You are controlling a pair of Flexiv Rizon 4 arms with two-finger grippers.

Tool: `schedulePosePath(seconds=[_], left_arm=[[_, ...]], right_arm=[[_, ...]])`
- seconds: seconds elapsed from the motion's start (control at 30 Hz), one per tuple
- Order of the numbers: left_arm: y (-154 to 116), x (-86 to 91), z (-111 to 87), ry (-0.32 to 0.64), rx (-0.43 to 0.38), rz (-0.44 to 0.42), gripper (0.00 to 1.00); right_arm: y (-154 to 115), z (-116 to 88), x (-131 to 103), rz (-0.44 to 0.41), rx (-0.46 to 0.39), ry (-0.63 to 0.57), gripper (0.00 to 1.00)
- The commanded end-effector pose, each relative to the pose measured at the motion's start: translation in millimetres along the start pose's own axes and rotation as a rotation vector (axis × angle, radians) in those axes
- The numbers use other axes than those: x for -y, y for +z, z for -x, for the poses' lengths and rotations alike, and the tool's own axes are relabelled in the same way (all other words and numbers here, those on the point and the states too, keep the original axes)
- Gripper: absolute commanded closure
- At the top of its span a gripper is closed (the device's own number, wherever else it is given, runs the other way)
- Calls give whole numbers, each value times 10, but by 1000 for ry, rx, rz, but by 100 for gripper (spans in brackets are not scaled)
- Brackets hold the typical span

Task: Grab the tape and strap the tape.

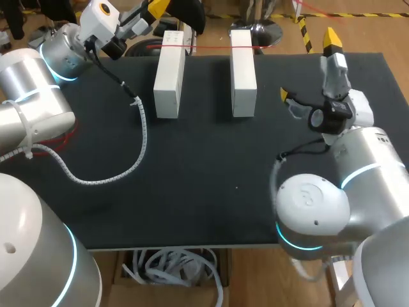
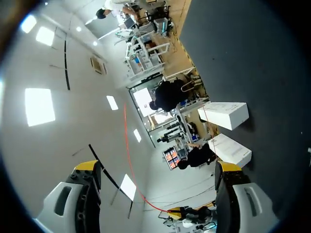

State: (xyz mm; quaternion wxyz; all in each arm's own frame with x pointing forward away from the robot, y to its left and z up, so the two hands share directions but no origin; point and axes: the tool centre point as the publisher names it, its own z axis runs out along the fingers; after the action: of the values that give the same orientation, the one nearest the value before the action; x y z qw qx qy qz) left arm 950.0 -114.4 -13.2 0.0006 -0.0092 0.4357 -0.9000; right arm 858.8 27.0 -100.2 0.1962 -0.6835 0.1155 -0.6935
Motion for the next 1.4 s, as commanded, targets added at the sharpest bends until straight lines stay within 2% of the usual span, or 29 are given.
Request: schedulePosePath(seconds=[0.03,0.4,0.6,0.87,1.1,1.4], left_arm=[[-8,-4,5,0,-3,-2,100],[-8,-4,5,0,-3,-2,100],[-8,-4,5,0,-3,-2,100],[-8,-4,5,0,-3,-2,100],[-8,-4,5,0,-3,-2,100],[-8,-4,5,0,-3,-2,100]], right_arm=[[38,-49,418,301,4,13,0],[199,-194,405,389,37,43,0],[281,-195,329,393,43,37,0],[390,-112,253,319,79,4,0],[492,-38,263,201,161,-24,0],[655,-36,219,162,158,-55,0]])
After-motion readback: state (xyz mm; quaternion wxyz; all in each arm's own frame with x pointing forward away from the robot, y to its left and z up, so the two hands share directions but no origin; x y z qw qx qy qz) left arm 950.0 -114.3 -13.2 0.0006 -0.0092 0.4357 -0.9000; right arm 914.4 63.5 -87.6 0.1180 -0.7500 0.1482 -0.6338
